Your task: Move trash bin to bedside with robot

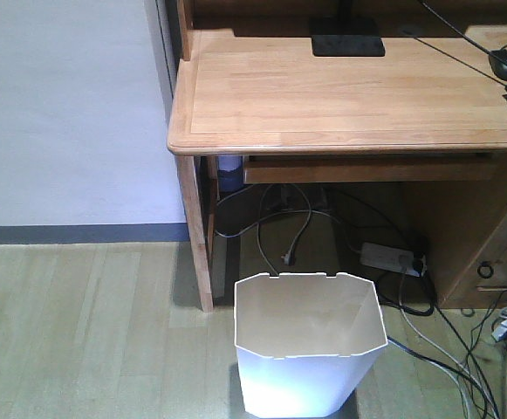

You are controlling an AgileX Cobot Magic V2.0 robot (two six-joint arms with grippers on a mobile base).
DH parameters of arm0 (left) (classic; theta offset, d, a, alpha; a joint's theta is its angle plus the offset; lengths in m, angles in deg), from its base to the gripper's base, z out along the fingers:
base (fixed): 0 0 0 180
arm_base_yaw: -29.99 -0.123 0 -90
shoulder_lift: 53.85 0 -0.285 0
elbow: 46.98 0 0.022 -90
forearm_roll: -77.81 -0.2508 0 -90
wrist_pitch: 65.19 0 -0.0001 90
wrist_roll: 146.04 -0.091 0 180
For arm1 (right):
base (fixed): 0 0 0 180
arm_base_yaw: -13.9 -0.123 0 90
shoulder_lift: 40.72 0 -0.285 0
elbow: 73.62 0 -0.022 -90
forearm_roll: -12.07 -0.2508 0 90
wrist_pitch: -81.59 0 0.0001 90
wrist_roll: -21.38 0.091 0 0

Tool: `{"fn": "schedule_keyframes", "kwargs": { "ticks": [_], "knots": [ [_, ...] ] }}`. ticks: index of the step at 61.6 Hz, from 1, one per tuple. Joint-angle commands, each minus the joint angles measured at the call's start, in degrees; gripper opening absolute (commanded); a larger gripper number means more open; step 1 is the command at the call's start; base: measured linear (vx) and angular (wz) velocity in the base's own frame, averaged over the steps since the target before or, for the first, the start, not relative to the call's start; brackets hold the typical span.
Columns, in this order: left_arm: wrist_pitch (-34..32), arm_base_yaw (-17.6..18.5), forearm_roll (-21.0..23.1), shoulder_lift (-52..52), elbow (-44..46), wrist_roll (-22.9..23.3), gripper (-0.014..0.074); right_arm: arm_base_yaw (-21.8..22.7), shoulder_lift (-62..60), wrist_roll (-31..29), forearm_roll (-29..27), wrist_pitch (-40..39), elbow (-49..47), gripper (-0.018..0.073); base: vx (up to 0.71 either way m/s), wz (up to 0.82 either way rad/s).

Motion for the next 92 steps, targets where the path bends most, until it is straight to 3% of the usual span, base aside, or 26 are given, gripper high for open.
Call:
{"fn": "schedule_keyframes", "kwargs": {
  "ticks": [1,63,72,92],
  "knots": [
    [-4.0,0.0,0.0,1.2,-1.0,0.3,-0.0007,0.3,-0.5,0.0,0.5,-4.3,0.4,-0.0008,0.00,0.00],
    [-4.0,0.0,0.0,1.2,-1.0,0.3,-0.0007,0.3,-0.5,0.0,0.5,-4.3,0.4,-0.0008,0.00,0.00],
    [-4.0,0.0,0.0,1.2,-1.0,0.3,-0.0007,0.3,-0.5,-0.9,0.7,-7.5,0.3,-0.0008,0.00,0.00],
    [-4.0,0.0,0.0,1.2,-1.0,0.3,-0.0007,0.3,6.6,-4.8,0.7,-4.4,-8.5,-0.0008,0.00,0.00]
  ]
}}
